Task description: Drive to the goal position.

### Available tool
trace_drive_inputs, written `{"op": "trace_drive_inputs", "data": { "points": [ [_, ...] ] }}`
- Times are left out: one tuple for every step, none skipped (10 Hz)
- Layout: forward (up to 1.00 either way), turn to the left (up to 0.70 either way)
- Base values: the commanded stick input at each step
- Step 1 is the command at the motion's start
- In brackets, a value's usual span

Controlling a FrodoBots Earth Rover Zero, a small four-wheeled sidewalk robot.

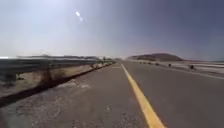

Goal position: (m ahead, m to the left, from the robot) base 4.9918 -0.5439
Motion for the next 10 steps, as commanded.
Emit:
{"op": "trace_drive_inputs", "data": {
  "points": [
    [0.5,0.0],
    [0.5,0.0],
    [0.5,0.0],
    [0.5,0.0],
    [0.5,0.0],
    [0.5,0.0],
    [0.5,0.0],
    [0.5,0.0],
    [0.5,0.0],
    [0.5,0.0]
  ]
}}
